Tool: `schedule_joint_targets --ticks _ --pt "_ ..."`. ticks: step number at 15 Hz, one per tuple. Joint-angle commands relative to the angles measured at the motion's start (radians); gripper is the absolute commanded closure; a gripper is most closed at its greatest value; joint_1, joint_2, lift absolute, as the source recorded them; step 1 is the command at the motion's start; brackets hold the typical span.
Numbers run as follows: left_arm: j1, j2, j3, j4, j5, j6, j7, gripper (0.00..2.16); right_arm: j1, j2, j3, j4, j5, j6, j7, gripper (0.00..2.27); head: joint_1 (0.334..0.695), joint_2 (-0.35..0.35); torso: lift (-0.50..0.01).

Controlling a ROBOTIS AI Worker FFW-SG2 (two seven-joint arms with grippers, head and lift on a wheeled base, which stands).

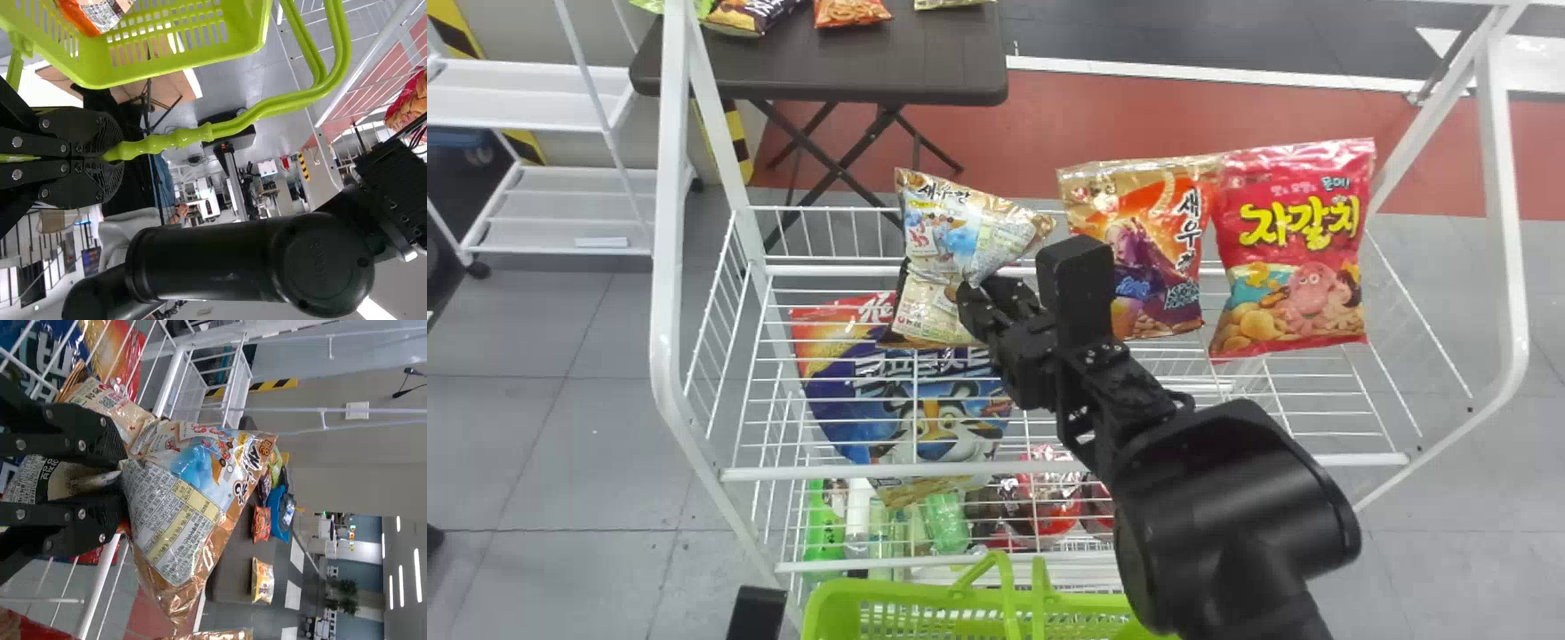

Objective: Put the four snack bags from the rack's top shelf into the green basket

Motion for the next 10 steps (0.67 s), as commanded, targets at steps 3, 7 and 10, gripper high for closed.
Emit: schedule_joint_targets --ticks 3,7,10 --pt "0.0 0.0 -0.009 -0.003 -0.002 0.0 0.008 2.14 0.149 0.004 -0.024 -0.23 0.002 0.028 0.038 2.02 0.695 -0.08 0.0" --pt "-0.005 -0.005 -0.009 0.0 -0.005 -0.003 0.015 2.14 0.376 -0.04 -0.103 -0.537 0.015 0.074 0.041 2.02 0.695 -0.138 0.0" --pt "-0.02 -0.008 -0.009 0.009 -0.006 0.0 0.024 2.14 0.542 -0.058 -0.199 -0.735 0.016 0.242 0.105 2.01 0.695 -0.23 0.0"
